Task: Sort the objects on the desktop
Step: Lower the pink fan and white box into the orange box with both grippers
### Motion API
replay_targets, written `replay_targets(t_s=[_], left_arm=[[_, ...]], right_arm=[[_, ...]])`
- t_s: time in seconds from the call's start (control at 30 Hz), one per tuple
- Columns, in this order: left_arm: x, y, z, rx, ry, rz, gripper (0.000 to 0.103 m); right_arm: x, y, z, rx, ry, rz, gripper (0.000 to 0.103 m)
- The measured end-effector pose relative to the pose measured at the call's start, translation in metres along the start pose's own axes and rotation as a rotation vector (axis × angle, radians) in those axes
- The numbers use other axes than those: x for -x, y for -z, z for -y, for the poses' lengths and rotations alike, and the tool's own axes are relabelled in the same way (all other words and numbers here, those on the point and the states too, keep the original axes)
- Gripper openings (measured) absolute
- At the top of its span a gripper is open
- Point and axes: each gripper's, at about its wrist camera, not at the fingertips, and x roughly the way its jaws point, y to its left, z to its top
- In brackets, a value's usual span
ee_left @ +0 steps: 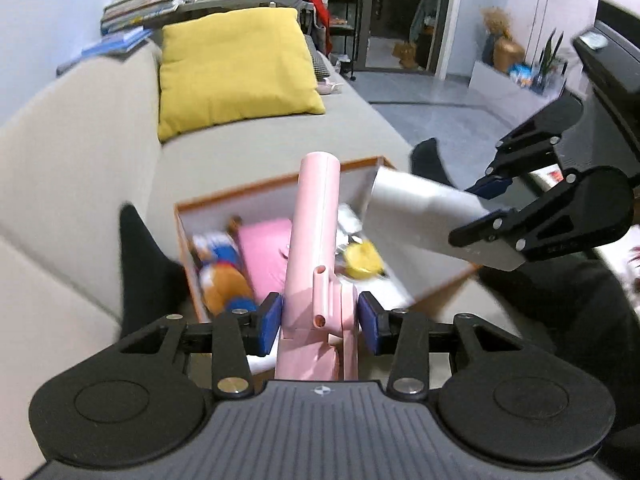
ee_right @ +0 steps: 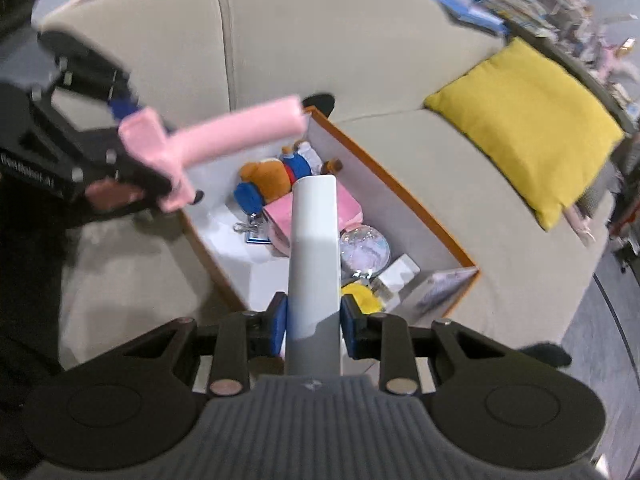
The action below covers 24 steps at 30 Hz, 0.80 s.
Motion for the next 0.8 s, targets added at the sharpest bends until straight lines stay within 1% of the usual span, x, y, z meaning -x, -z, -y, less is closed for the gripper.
replay_targets(t_s=[0.1,0.17,0.23,0.37,0.43,0.57,0.7,0.8], left_arm=[[-0.018,-0.021,-0.011,-0.034,-0.028,-0.018,0.048],[-0.031,-0.029,-0.018,-0.048,-0.028,-0.025,0.048],[-0.043,-0.033,-0.024,-0.058,-0.018,-0.029,0.048],[-0.066,-0.035,-0.031,-0.079,-0.004,-0.060,0.048],[-0.076,-0.035,-0.034,-0.087,0.029,-0.071,0.048],[-0.093,-0.034,-0.034,-0.096,0.086,-0.100,0.048],[-0.108,-0.031,-0.033,-0.112,0.098,-0.127,0.048],[-0.115,-0.031,-0.037,-0.101,0.114,-0.138,0.048]], right_arm=[[-0.035,-0.017,0.013,0.052,-0.062,-0.054,0.030],[-0.060,-0.023,0.017,0.099,-0.106,-0.095,0.030],[-0.082,-0.025,0.018,0.142,-0.189,-0.134,0.030],[-0.115,-0.026,0.022,0.192,-0.394,-0.185,0.030],[-0.133,-0.028,0.027,0.201,-0.471,-0.223,0.030],[-0.162,-0.032,0.033,0.211,-0.551,-0.309,0.030],[-0.177,-0.031,0.035,0.216,-0.644,-0.347,0.030],[-0.187,-0.028,0.034,0.225,-0.662,-0.376,0.031]])
